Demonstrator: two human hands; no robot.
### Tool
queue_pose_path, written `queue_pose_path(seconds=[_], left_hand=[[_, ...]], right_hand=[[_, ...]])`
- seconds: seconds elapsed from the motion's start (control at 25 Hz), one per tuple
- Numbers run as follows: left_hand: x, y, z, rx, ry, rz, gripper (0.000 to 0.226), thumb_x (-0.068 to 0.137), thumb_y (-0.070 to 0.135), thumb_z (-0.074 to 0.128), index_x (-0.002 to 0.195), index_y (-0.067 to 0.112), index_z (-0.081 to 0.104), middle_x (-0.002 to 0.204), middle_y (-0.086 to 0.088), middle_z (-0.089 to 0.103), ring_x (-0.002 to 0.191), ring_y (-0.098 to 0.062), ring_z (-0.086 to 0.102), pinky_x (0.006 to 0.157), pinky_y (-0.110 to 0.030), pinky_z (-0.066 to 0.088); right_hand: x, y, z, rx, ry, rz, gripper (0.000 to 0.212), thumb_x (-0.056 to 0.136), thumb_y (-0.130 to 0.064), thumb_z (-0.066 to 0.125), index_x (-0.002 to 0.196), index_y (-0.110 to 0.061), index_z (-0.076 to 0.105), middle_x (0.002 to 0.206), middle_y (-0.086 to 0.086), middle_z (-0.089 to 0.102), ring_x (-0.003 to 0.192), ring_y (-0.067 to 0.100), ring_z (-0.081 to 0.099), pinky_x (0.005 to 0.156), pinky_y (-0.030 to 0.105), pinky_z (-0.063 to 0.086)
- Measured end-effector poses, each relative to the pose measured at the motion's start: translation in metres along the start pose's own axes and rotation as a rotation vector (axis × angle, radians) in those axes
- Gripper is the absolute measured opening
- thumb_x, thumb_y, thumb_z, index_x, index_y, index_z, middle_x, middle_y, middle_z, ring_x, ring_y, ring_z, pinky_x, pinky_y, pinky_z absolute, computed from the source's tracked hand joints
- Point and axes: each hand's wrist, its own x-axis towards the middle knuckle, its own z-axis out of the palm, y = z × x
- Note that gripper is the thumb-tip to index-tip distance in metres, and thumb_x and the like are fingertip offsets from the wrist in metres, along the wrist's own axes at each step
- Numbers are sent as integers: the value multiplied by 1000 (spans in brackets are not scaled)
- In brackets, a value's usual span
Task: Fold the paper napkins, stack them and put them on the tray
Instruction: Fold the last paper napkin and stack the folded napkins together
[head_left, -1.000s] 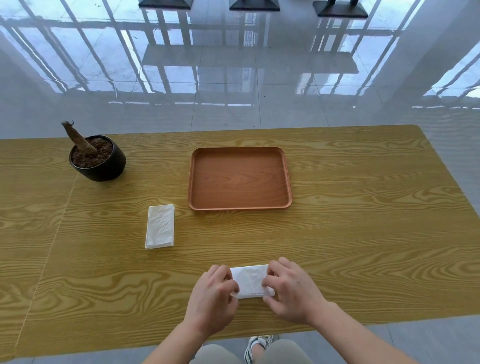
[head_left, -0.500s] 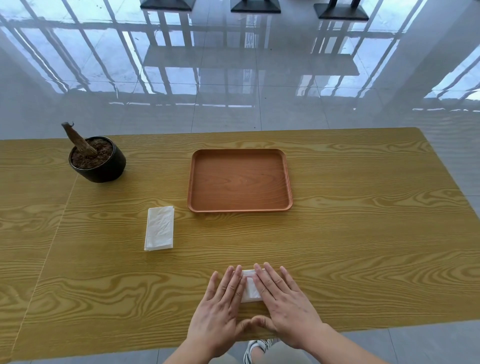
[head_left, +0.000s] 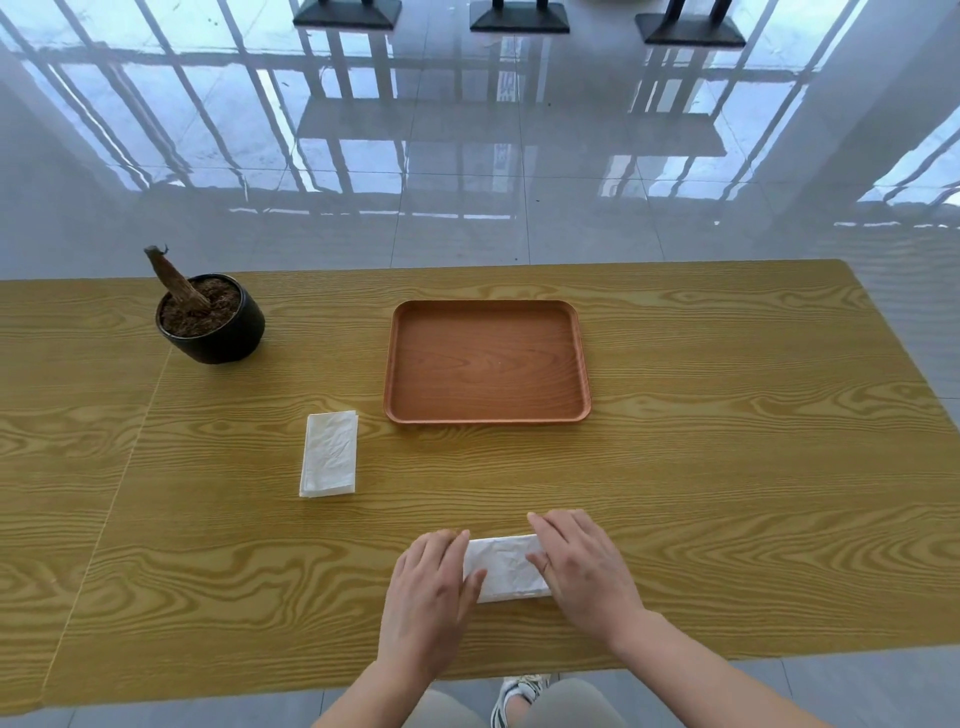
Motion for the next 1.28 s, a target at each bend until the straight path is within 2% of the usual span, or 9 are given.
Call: queue_pose_path(seconds=[0.08,0.16,0.36,0.64,0.76,0.96,1.08,1.2,1.28], left_hand=[[10,4,-6,18,-7,-28,43,93,47,58,124,18,66,112,3,64,104,-22,60,86,-36,50],[17,7,-10,45,-65,-75,41,90,50,62,123,25,64,107,6,59,100,-18,55,85,-33,45],[24,9,-8,46,-98,-167,43,84,53,64,124,37,59,107,12,49,104,-13,46,90,-30,37],[25,12,-7,-42,-84,-223,32,78,44,71,108,37,61,105,15,48,105,-13,45,89,-29,35],[25,12,-7,-90,-96,-234,39,78,43,69,115,39,57,111,17,49,112,-12,43,93,-29,35],[20,7,-7,-239,-38,-265,56,81,48,68,132,32,52,114,16,53,109,-10,43,94,-30,38],[23,14,-12,-475,-23,-392,75,81,51,72,144,23,43,125,12,55,115,-14,46,101,-33,40],[29,23,-25,-957,-18,-685,91,74,49,82,148,22,36,117,4,63,105,-16,61,94,-39,52],[32,25,-33,-1308,-95,-809,70,70,46,84,130,23,53,109,-2,72,95,-17,69,78,-36,56]], right_hand=[[8,1,-3,-27,-73,21,46,94,-38,61,133,-15,58,117,-2,61,108,21,55,94,36,50],[14,2,-6,-41,-128,27,37,92,-38,62,125,-21,61,113,-4,57,106,20,51,94,34,47],[26,-1,-11,-33,-191,35,15,90,-37,63,99,-25,58,104,-7,51,100,16,43,91,31,42],[41,-10,-18,38,-293,90,12,88,-16,53,97,-23,57,99,-5,60,95,19,49,86,32,42],[46,-12,-20,47,-349,162,14,82,-13,52,81,-26,54,95,-3,59,96,20,50,83,32,44],[45,-7,-26,492,-298,485,13,72,-19,72,70,-23,60,75,-7,67,75,14,61,66,32,48],[44,-14,-32,791,-204,575,16,70,-14,81,69,-17,65,66,-6,63,64,13,56,66,35,48],[45,-25,-39,954,-104,586,18,71,-12,82,69,-16,64,62,-5,60,61,15,53,64,35,46],[48,-30,-45,1014,-67,572,18,73,-14,82,70,-16,64,63,-5,61,60,13,54,62,31,47]])
